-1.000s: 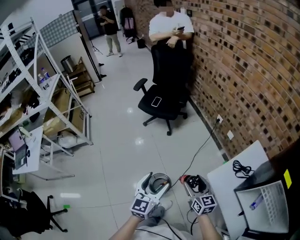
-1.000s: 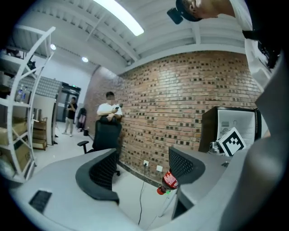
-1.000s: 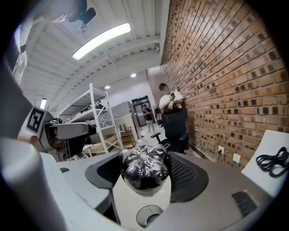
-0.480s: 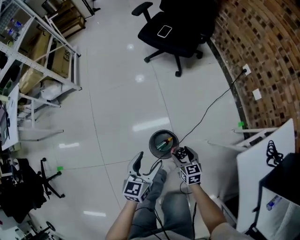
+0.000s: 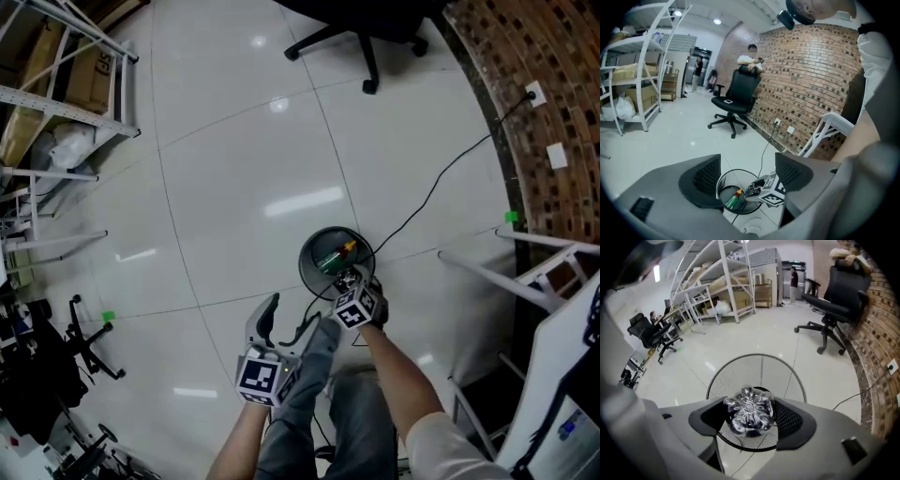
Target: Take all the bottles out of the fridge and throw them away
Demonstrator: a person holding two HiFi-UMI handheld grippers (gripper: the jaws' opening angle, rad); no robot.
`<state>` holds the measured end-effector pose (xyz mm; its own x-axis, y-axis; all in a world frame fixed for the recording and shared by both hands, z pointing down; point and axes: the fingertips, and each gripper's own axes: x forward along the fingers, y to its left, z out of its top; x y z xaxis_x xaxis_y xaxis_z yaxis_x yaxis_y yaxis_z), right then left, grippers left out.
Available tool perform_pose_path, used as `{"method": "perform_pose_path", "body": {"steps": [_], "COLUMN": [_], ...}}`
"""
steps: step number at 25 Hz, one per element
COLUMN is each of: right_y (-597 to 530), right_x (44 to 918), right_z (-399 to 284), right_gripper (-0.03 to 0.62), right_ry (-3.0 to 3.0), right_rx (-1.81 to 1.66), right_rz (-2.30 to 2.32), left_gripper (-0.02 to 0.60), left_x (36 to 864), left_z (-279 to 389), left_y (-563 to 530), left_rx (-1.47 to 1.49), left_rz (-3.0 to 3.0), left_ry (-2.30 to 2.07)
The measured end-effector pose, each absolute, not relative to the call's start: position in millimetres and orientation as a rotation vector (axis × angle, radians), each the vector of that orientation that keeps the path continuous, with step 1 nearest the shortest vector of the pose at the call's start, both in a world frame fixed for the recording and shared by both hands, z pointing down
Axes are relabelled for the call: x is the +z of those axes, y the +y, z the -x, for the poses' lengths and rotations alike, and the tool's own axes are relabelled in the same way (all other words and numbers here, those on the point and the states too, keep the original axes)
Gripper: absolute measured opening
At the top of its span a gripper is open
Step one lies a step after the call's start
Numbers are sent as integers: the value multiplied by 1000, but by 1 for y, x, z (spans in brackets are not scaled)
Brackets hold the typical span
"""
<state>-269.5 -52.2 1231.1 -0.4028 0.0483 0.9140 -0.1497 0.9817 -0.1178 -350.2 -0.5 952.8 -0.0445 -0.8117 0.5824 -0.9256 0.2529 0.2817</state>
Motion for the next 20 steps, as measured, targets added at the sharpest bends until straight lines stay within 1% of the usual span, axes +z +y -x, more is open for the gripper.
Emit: {"method": "perform_pose_path", "body": {"steps": [4, 7, 8, 9, 11, 15, 18, 20], "right_y": [-54, -36, -34, -37, -46, -48, -43, -37], "right_x": [1266, 1271, 1267, 1258, 1233, 1167, 1102, 1062], "right_z": [259, 247, 247, 249, 256, 255, 236, 210], "right_gripper": [328, 329, 345, 347, 365, 368, 370, 370], "right_ry": [-1880, -1867, -1882, -1897, -1912, -1949, -1983, -1993], "right_rx": [390, 383, 381, 396, 443, 468, 556, 613], "right_rz": [-139, -69, -66, -81, -127, -148, -218, -261], "left_gripper": [356, 356, 356, 356, 356, 356, 356, 356], "left_x": [972, 974, 974, 973, 967, 933, 891, 858], "left_z": [359, 359, 357, 357, 359, 355, 345, 332], "left_y": [5, 10, 10, 8, 4, -2, -7, -6], "left_rx": [216, 216, 216, 216, 212, 206, 200, 206], "left_rz": [-1547, -1537, -1540, -1544, -1550, -1580, -1612, -1626], "left_ry": [-1891, -1883, -1879, -1874, -1861, -1837, -1815, -1794]}}
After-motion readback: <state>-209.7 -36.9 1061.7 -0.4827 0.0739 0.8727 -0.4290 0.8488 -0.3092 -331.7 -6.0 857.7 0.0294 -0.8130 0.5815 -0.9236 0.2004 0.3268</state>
